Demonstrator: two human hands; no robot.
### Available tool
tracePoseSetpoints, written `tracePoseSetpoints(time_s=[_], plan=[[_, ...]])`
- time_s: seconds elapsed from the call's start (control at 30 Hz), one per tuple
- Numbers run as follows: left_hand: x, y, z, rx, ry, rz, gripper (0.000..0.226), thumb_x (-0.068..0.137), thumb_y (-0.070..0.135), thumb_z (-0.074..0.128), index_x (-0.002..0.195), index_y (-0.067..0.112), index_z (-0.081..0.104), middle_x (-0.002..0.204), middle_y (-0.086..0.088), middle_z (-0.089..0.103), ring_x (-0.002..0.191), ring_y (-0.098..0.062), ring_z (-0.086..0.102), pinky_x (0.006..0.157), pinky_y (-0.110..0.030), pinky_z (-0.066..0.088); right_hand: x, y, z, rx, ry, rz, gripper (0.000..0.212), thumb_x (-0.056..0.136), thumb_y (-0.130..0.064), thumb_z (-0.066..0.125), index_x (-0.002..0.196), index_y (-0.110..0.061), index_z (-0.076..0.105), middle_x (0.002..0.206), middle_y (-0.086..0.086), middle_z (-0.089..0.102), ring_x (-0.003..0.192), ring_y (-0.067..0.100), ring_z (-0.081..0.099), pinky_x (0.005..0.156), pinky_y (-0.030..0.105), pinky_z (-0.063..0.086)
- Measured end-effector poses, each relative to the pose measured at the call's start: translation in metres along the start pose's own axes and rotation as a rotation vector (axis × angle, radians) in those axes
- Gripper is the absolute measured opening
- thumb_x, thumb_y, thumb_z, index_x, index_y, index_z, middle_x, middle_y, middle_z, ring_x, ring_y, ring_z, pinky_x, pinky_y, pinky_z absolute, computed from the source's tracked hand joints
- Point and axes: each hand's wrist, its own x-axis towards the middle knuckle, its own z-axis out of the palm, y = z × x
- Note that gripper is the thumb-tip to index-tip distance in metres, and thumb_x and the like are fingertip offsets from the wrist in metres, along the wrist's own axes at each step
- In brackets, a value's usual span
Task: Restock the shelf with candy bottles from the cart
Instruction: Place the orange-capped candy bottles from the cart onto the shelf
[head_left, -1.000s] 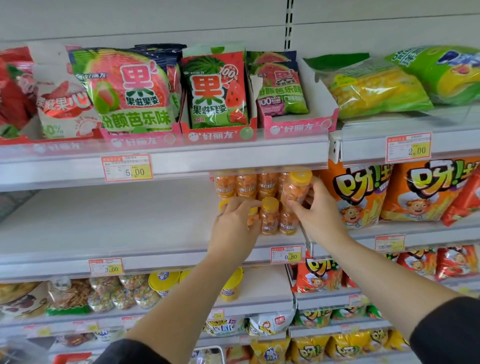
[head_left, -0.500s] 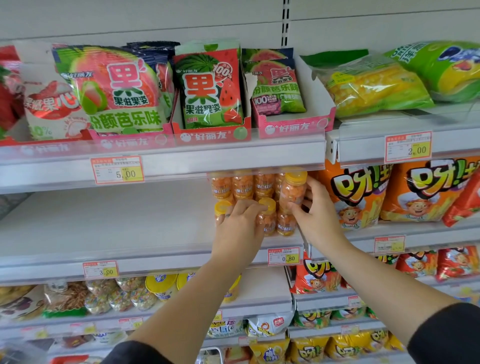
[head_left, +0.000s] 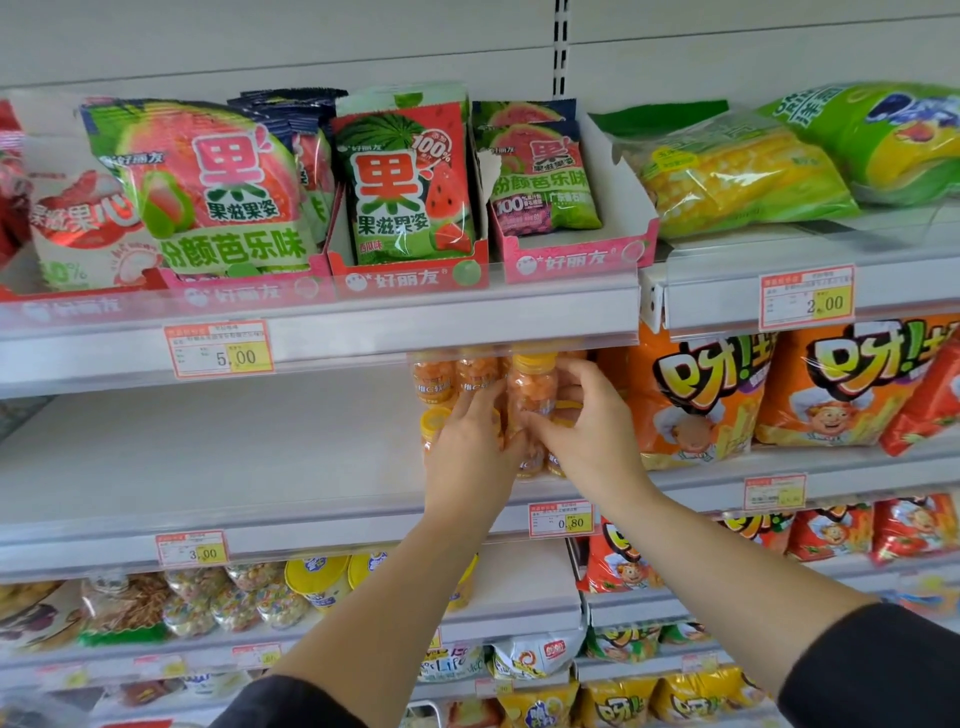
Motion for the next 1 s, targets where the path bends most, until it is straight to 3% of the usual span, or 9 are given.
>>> tracePoseSetpoints(time_s=[0.1, 0.23, 0.5, 0.7, 1.0], plan=[[0.002, -0.002, 0.0, 0.081, 0.035, -0.023, 0.046, 0.083, 0.034, 0.062, 0.127, 0.032, 0.053, 0.114, 0.011, 0.057, 0.101, -0.018, 0.06, 0.088, -0.045, 0.049, 0.002, -0.003, 0.009, 0.008, 0.017, -0.017, 0.055, 0.075, -0.028, 0.085, 0.123, -0.027, 0.058, 0.115, -0.012, 0.065, 0.107, 0.007, 0.061, 0.094, 0.035, 0.053], [0.006, -0.002, 0.0, 0.162, 0.068, -0.019, 0.042, 0.083, 0.032, 0.061, 0.125, 0.03, 0.056, 0.116, 0.009, 0.061, 0.105, -0.018, 0.061, 0.095, -0.038, 0.042, 0.002, 0.001, 0.017, 0.014, 0.049, -0.021, 0.053, 0.077, -0.028, 0.084, 0.122, -0.029, 0.057, 0.115, -0.012, 0.064, 0.108, 0.008, 0.061, 0.094, 0.037, 0.053], [0.011, 0.001, 0.004, 0.185, 0.096, 0.031, 0.037, 0.09, 0.037, 0.059, 0.126, 0.031, 0.056, 0.114, 0.01, 0.066, 0.105, -0.02, 0.061, 0.094, -0.039, 0.041, 0.002, 0.006, 0.009, 0.008, 0.054, -0.02, 0.047, 0.082, -0.027, 0.076, 0.125, -0.028, 0.057, 0.115, -0.011, 0.064, 0.108, 0.008, 0.06, 0.095, 0.038, 0.053], [0.013, 0.011, 0.012, 0.118, 0.111, 0.037, 0.037, 0.091, 0.048, 0.059, 0.12, 0.026, 0.052, 0.1, 0.009, 0.071, 0.101, -0.016, 0.065, 0.088, -0.032, 0.034, 0.001, 0.011, -0.006, 0.002, 0.096, -0.022, 0.048, 0.082, -0.016, 0.074, 0.124, -0.033, 0.057, 0.117, -0.013, 0.063, 0.108, 0.005, 0.059, 0.096, 0.035, 0.052], [0.015, 0.019, 0.021, 0.171, 0.084, 0.07, 0.038, 0.093, 0.046, 0.058, 0.12, 0.02, 0.052, 0.1, 0.003, 0.072, 0.1, -0.021, 0.065, 0.089, -0.036, 0.038, 0.001, 0.021, -0.013, 0.001, 0.107, -0.003, 0.049, 0.083, -0.016, 0.076, 0.125, -0.032, 0.057, 0.117, -0.013, 0.062, 0.107, 0.003, 0.059, 0.094, 0.032, 0.053]])
